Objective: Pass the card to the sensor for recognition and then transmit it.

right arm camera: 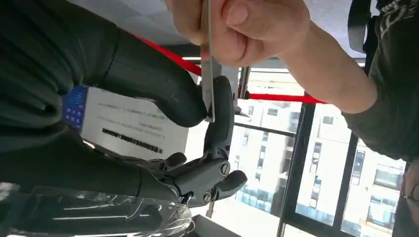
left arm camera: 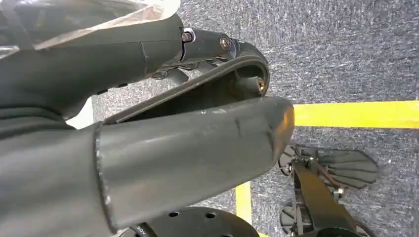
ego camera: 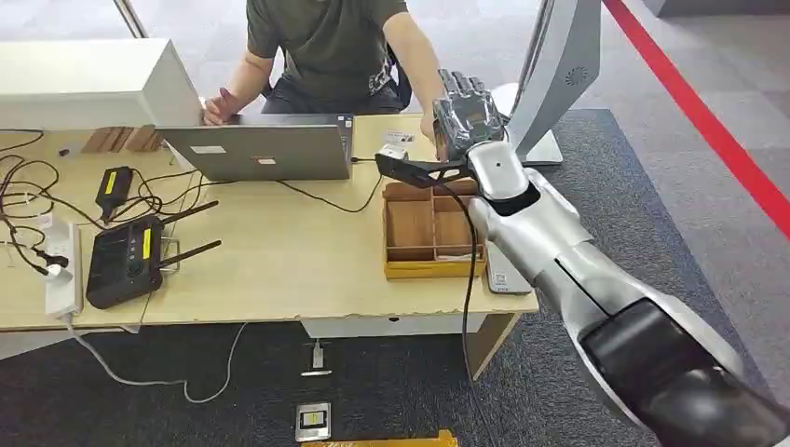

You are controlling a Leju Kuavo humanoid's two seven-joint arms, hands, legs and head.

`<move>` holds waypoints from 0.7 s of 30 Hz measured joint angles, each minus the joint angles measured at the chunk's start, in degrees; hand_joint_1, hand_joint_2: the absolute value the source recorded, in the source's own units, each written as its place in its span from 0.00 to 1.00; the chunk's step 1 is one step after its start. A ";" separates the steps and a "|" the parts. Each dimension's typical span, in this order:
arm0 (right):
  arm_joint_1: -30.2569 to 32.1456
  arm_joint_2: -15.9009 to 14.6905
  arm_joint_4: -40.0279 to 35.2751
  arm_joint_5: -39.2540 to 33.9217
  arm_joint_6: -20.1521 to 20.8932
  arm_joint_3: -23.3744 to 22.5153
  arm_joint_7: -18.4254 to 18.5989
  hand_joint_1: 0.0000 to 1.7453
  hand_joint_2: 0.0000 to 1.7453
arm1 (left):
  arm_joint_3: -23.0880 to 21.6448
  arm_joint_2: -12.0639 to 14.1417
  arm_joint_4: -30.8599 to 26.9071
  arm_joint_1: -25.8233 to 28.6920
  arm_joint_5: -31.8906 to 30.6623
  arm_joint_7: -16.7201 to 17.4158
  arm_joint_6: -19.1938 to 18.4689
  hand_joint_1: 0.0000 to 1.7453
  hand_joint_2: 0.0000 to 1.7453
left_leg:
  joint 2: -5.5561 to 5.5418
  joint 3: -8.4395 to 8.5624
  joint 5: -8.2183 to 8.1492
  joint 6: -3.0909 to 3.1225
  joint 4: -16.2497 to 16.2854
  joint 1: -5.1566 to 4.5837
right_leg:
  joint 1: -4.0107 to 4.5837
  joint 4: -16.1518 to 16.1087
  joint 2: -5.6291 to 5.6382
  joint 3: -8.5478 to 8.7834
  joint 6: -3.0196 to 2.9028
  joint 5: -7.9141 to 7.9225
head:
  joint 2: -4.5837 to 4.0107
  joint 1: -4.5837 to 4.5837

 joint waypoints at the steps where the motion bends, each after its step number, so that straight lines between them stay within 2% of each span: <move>1: -0.07 0.02 0.33 -0.15 -0.26 0.20 0.00 0.00 0.00 | 0.00 0.00 0.00 0.00 0.00 0.00 0.00 0.00 0.00 | 0.00 0.00 0.00 0.00 0.00 0.00 | 0.00 0.00 0.00 0.00 0.00 0.00 | 0.00 0.02; 13: -2.21 1.09 4.22 -2.43 -2.21 4.22 -2.56 0.00 0.00 | 0.04 0.00 0.00 0.03 2.17 0.09 1.81 0.00 0.00 | 0.02 0.01 0.00 -0.01 0.01 0.00 | 0.06 0.01 0.02 -0.01 -0.01 0.00 | 0.00 0.00; 18: -3.07 1.44 5.99 -4.75 -3.89 6.06 -1.68 0.00 0.00 | 0.13 0.00 0.00 0.16 2.75 0.53 1.92 0.00 0.00 | 0.00 0.02 0.00 -0.01 0.02 0.00 | 0.07 -0.01 0.01 -0.01 -0.01 0.00 | 0.00 0.00; 21: -3.29 -0.13 6.51 -7.06 -5.44 6.71 -0.81 0.00 0.00 | 0.13 0.00 0.00 0.21 2.75 0.92 1.79 0.00 0.00 | -0.02 0.01 0.00 -0.01 0.06 0.00 | 0.06 -0.04 0.01 0.01 -0.01 0.00 | 0.00 -0.02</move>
